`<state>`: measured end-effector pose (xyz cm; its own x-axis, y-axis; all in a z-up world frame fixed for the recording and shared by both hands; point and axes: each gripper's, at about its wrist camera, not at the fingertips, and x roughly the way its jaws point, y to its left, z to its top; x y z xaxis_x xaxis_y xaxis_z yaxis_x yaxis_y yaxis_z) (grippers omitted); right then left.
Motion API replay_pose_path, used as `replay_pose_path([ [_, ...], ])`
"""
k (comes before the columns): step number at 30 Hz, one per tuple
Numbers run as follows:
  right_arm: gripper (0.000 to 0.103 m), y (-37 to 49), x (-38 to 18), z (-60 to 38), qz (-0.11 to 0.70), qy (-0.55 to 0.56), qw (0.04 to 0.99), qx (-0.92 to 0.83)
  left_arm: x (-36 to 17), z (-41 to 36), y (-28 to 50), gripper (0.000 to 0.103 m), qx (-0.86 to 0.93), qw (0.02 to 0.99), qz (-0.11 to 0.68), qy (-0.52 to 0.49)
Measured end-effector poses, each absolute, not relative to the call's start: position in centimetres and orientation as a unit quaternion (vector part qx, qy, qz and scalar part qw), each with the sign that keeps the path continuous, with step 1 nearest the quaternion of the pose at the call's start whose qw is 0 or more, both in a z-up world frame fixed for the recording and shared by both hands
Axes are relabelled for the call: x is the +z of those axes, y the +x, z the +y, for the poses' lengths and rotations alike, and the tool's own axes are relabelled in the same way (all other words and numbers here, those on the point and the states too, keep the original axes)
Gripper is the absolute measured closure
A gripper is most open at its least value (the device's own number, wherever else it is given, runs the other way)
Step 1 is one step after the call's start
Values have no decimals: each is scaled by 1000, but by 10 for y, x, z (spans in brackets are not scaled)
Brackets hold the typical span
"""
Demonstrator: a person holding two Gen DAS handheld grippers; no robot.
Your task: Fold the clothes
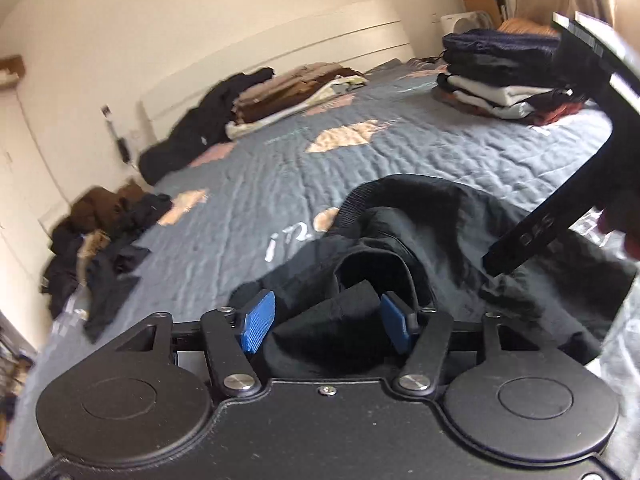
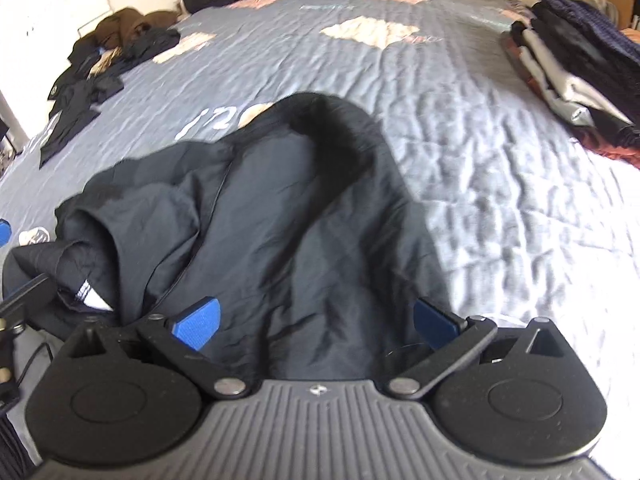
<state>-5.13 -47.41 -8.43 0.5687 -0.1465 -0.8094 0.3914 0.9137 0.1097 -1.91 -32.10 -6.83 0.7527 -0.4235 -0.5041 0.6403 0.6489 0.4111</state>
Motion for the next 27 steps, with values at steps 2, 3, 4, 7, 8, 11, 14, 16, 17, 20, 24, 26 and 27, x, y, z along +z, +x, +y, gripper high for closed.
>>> replay_pose_path([
  [2,0,-57,-79,-479,428,147,878,-154,-72,-332,-22,51,-283,887,181,316],
  [3,0,-60,-77,-482,423,152,880,-153,-74,-337,-21,52,-280,885,185,323],
  [4,0,-62,-75,-484,418,157,882,-153,-75,-340,-21,52,-277,884,189,325],
  [7,0,-68,-70,-489,408,161,886,-151,-84,-349,-23,59,-268,877,201,344],
  [8,0,-70,-69,-491,407,163,886,-151,-88,-351,-23,63,-266,875,204,350],
  [11,0,-75,-66,-495,403,169,886,-155,-100,-351,-26,98,-251,876,198,362],
  [14,0,-80,-63,-496,397,169,888,-156,-103,-340,-25,99,-242,878,196,362],
  [16,0,-82,-60,-497,393,171,890,-156,-97,-325,-24,99,-247,883,204,343],
  [17,0,-83,-60,-496,391,172,891,-155,-92,-315,-25,99,-255,885,210,329],
  [20,0,-81,-59,-492,391,170,892,-149,-77,-285,-22,99,-267,888,223,300],
  [24,0,-78,-58,-484,393,164,894,-138,-57,-242,-8,99,-269,893,246,265],
  [26,0,-74,-58,-476,396,159,895,-129,-50,-220,1,99,-269,894,262,246],
  [27,0,-73,-59,-473,398,157,896,-124,-48,-210,4,99,-269,893,271,239],
])
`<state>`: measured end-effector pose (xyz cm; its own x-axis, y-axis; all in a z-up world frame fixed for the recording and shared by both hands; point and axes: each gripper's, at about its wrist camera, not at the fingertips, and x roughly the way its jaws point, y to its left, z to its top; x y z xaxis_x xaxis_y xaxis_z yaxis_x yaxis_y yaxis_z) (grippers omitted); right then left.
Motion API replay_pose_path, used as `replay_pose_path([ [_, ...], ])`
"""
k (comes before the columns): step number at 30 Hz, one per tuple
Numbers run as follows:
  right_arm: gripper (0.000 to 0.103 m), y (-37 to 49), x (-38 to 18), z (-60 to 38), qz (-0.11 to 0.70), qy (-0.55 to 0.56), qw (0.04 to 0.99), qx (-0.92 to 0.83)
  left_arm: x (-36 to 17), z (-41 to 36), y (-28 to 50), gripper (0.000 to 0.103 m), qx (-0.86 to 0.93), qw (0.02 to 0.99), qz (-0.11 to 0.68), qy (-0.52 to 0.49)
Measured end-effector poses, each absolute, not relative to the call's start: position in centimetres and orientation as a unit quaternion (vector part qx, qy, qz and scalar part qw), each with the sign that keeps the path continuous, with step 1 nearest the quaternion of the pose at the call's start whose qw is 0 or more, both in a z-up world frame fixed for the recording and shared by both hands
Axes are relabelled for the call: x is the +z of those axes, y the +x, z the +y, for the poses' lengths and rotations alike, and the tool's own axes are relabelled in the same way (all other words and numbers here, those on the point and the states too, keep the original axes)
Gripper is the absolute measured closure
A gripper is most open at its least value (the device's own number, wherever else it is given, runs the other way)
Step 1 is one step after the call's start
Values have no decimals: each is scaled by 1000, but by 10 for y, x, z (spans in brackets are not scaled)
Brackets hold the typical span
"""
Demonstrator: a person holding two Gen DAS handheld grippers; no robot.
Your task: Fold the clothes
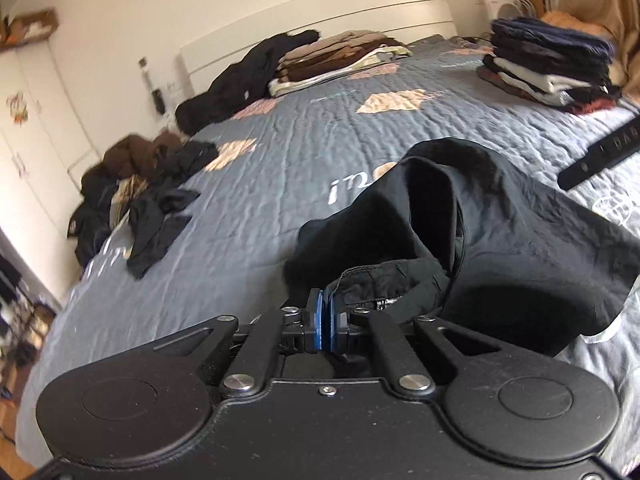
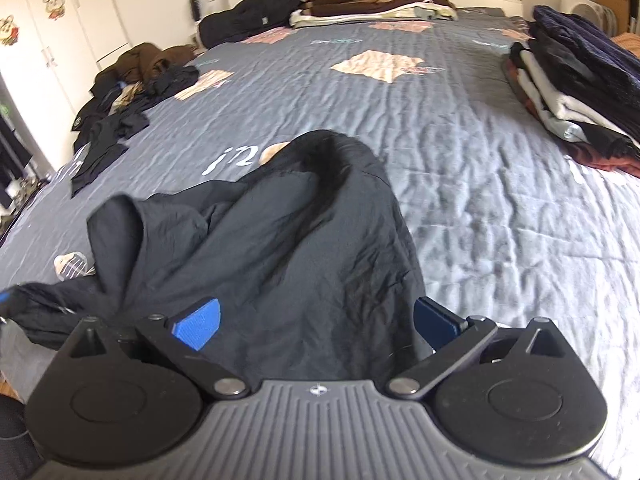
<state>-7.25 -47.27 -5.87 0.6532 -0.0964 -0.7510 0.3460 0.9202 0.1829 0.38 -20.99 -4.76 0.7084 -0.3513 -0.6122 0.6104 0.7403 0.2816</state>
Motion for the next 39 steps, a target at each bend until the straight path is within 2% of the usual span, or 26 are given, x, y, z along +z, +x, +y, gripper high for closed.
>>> replay_pose_path([
  [8,0,-52,-85,-442,448,112,882,-97,-53,-161,8,99,-331,863,339,177],
  [16,0,-42,-118,-422,503,64,856,-95,-76,-150,-10,99,-361,824,392,195],
  [19,0,-43,-113,-424,497,66,860,-95,-62,-138,-9,95,-357,840,376,159],
  [24,0,-43,-107,-425,485,78,866,-91,-28,-165,-11,94,-382,855,303,178],
  [26,0,-43,-106,-425,483,80,867,-89,-26,-185,-9,90,-397,846,292,201],
  [28,0,-43,-106,-424,482,81,868,-86,-24,-203,-8,71,-409,838,279,229],
  [30,0,-45,-104,-424,479,83,870,-84,-15,-210,-10,63,-426,832,263,238],
  [33,0,-45,-100,-428,472,89,873,-87,-4,-212,-11,63,-448,824,252,239],
  [36,0,-45,-97,-432,465,102,875,-89,-16,-229,-8,65,-460,796,256,298],
  [39,0,-44,-94,-432,461,104,877,-88,-41,-251,11,77,-479,765,297,311],
])
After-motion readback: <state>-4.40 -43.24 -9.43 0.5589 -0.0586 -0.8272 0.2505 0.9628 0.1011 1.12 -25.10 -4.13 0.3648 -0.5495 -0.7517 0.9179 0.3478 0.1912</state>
